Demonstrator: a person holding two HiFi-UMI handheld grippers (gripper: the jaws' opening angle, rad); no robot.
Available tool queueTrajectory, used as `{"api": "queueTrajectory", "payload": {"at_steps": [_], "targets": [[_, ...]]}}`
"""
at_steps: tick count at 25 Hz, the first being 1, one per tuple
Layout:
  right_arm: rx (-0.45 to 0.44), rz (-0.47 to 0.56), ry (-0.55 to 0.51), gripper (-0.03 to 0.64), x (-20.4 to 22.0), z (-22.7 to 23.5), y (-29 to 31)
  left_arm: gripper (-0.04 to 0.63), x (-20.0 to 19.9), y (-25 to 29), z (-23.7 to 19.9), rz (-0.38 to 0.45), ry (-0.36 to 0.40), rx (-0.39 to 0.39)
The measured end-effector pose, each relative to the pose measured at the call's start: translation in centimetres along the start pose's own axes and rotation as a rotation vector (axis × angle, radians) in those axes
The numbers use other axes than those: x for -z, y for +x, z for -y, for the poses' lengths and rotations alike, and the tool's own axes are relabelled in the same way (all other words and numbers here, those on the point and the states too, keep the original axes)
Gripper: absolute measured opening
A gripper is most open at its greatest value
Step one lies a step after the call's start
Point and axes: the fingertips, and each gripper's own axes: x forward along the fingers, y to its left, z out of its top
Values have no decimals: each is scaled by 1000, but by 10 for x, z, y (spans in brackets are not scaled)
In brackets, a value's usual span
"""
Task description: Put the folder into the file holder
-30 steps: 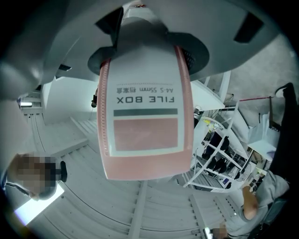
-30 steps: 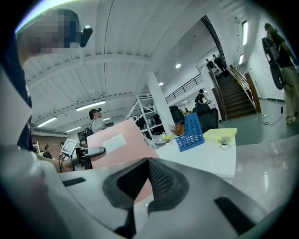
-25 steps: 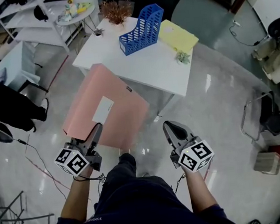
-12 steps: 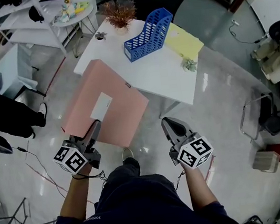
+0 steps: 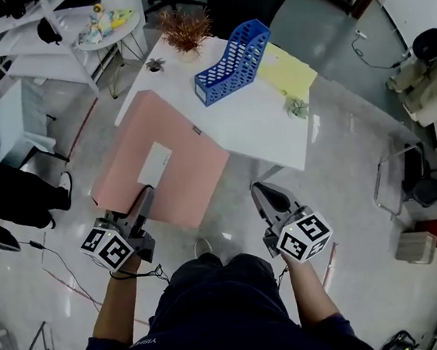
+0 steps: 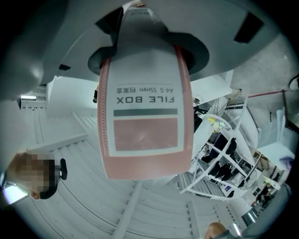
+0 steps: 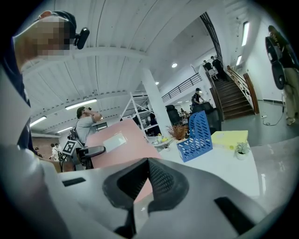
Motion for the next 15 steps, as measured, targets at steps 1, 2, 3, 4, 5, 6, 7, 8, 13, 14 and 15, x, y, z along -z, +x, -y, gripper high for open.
{"api": "queueTrajectory", "payload": {"at_steps": [1, 2, 3, 4, 5, 6, 7, 8, 13, 14, 15], "targets": [[1, 1, 0, 5, -2, 1, 3, 281, -2, 2, -2, 1, -1, 1], [2, 2, 3, 5, -3, 2, 5, 281, -4, 4, -3, 3, -2, 1], [3, 4, 7, 5, -3, 4, 6, 279, -5, 6, -5, 4, -3, 1], [3, 4, 10, 5, -4, 6, 8, 279, -5, 7, -6, 5, -5, 0], [4, 5, 11, 5, -3, 8, 9, 279, -4, 8, -8, 5, -8, -1], [3, 5, 11, 5, -4, 10, 11, 279, -4, 10, -9, 6, -10, -3], [2, 6, 10, 5, -4, 11, 12, 279, -4, 12, -10, 7, -10, -5], [1, 7, 8, 5, -6, 13, 14, 279, -5, 13, -11, 8, -10, -6], [-6, 11, 3, 5, -14, 26, 21, 279, -11, 28, -13, 16, -10, -9], [-8, 13, 1, 5, -16, 30, 23, 279, -11, 33, -13, 17, -10, -11], [-10, 13, -1, 5, -18, 35, 26, 279, -12, 37, -13, 18, -8, -13]]}}
